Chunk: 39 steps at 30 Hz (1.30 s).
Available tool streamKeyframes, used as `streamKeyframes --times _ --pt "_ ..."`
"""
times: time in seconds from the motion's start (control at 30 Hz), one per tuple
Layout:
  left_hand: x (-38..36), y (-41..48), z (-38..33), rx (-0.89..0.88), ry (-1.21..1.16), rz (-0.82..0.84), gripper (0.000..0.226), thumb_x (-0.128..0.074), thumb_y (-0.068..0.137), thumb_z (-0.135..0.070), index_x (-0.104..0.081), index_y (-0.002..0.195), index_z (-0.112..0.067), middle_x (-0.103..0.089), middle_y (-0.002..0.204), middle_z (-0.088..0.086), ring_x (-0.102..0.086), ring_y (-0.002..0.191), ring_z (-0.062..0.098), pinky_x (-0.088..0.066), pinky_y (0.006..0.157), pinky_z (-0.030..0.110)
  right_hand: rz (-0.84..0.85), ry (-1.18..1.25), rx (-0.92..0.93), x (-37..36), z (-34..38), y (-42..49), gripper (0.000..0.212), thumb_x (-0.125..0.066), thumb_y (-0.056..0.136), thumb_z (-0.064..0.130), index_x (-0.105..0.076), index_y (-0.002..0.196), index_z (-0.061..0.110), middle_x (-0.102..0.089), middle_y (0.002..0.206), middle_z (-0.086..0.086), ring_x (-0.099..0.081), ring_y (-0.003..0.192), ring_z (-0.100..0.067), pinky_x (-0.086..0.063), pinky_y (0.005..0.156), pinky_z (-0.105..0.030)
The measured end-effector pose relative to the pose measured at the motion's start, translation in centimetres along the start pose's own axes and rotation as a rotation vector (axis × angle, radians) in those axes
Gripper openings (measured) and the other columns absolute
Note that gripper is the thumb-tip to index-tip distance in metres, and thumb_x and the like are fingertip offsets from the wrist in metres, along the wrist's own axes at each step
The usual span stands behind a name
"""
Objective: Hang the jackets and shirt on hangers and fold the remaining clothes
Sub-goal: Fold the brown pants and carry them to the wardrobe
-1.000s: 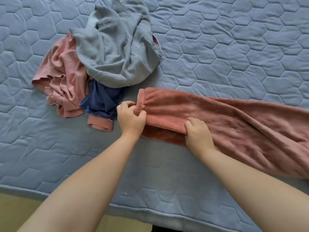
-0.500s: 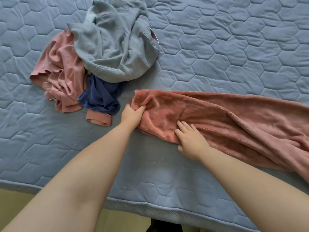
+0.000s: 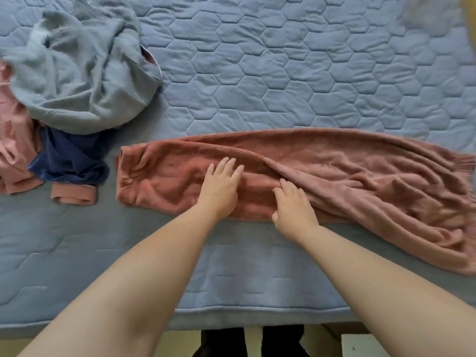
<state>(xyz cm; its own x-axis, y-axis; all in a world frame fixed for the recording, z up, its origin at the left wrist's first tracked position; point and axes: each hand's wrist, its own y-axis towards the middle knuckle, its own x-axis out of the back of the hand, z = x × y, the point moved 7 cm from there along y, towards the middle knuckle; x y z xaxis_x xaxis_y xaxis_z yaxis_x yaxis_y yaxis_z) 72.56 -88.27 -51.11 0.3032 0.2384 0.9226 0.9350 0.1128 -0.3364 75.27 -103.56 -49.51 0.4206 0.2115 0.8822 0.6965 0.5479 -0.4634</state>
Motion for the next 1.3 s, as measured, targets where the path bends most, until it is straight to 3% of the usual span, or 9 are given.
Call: streamKeyframes --times 0.27,0.47,0.57,0.63,0.7,0.9,1.03,1.13,1.3 --pt "-0.7 2.2 -18.9 -0.264 -0.115 -0.052 0.064 -0.053 0.077 -0.004 -0.043 0.140 -0.009 -0.036 0.147 0.019 -0.033 0.135 0.035 -0.029 0.108 0.044 -0.200 -0.195 -0.078 -0.1 -18.4 -8.5 0.061 -0.080 0.047 0.006 -0.060 0.105 0.004 -0.060 0.106 -0.018 -0.058 0.094 -0.036 -0.050 0.079 -0.043" --pt "-2.4 3.5 -30.3 -0.423 0.037 -0.035 0.072 -0.068 0.075 -0.015 -0.041 0.141 -0.015 -0.034 0.150 0.013 -0.031 0.139 0.031 -0.028 0.109 0.049 0.091 -0.235 -0.466 -3.5 -31.7 -15.3 0.107 -0.082 0.065 0.041 -0.022 0.149 0.015 -0.033 0.146 -0.017 -0.033 0.134 -0.031 -0.028 0.110 -0.048" --pt "-3.2 4.6 -34.5 -0.536 0.230 0.014 0.071 -0.068 0.077 -0.017 -0.039 0.141 -0.015 -0.035 0.149 0.016 -0.035 0.136 0.032 -0.031 0.107 0.049 0.117 -0.193 -0.634 -4.5 -37.9 -17.6 0.089 -0.069 0.080 0.036 -0.016 0.149 0.017 -0.029 0.149 -0.012 -0.029 0.137 -0.029 -0.027 0.111 -0.044" --pt "-3.3 5.2 -36.5 -0.596 0.255 0.004 0.059 -0.080 0.057 -0.011 -0.061 0.113 -0.013 -0.062 0.115 0.013 -0.060 0.104 0.032 -0.050 0.084 0.044 0.057 -0.148 -0.702 -4.8 -41.1 -18.7 0.064 -0.062 0.085 0.024 -0.030 0.141 0.015 -0.045 0.138 -0.008 -0.043 0.125 -0.025 -0.037 0.104 -0.039" --pt "-3.1 6.1 -37.7 -0.615 0.211 0.027 0.041 -0.082 0.054 -0.012 -0.064 0.091 -0.013 -0.064 0.089 0.007 -0.061 0.081 0.029 -0.050 0.068 0.037 0.105 -0.158 -0.626 -5.1 -42.7 -18.7 0.040 -0.052 0.090 0.017 -0.043 0.129 0.015 -0.054 0.127 -0.005 -0.050 0.117 -0.024 -0.039 0.097 -0.036" --pt "1.3 11.3 -37.3 -0.453 -0.071 0.218 0.021 -0.048 0.091 -0.021 -0.061 0.107 -0.016 -0.066 0.113 0.010 -0.059 0.104 0.032 -0.046 0.085 0.037 0.290 -0.072 -0.449 -0.2 -46.1 -13.5 0.029 -0.048 0.089 0.014 -0.062 0.115 0.013 -0.063 0.121 -0.009 -0.059 0.113 -0.029 -0.043 0.093 -0.035" --pt "6.5 16.5 -35.9 -0.144 -0.091 -0.091 0.031 -0.044 0.097 -0.028 -0.054 0.125 -0.016 -0.057 0.130 0.014 -0.050 0.120 0.034 -0.037 0.101 0.046 -0.343 -0.059 -0.466 10.4 -50.4 -9.2 0.023 -0.043 0.092 0.008 -0.057 0.111 0.004 -0.056 0.115 -0.019 -0.050 0.108 -0.036 -0.037 0.092 -0.042" --pt "7.5 16.8 -36.3 -0.024 -0.095 -0.204 0.061 -0.050 0.094 -0.026 -0.025 0.149 -0.017 -0.026 0.155 0.011 -0.021 0.142 0.030 -0.014 0.114 0.053 -0.623 0.221 -0.685 12.6 -53.7 -10.3 0.036 -0.052 0.094 0.019 -0.048 0.127 0.005 -0.047 0.130 -0.017 -0.043 0.119 -0.034 -0.033 0.098 -0.041" --pt "1.6 12.3 -42.0 -0.392 0.038 -0.071 0.066 -0.046 0.092 -0.035 -0.020 0.152 -0.022 -0.014 0.159 0.009 -0.009 0.147 0.027 -0.007 0.116 0.052 -0.360 0.893 -1.180 1.6 -55.6 -13.5 0.079 -0.066 0.082 0.051 -0.038 0.138 0.002 -0.041 0.142 -0.018 -0.041 0.129 -0.035 -0.037 0.102 -0.041"
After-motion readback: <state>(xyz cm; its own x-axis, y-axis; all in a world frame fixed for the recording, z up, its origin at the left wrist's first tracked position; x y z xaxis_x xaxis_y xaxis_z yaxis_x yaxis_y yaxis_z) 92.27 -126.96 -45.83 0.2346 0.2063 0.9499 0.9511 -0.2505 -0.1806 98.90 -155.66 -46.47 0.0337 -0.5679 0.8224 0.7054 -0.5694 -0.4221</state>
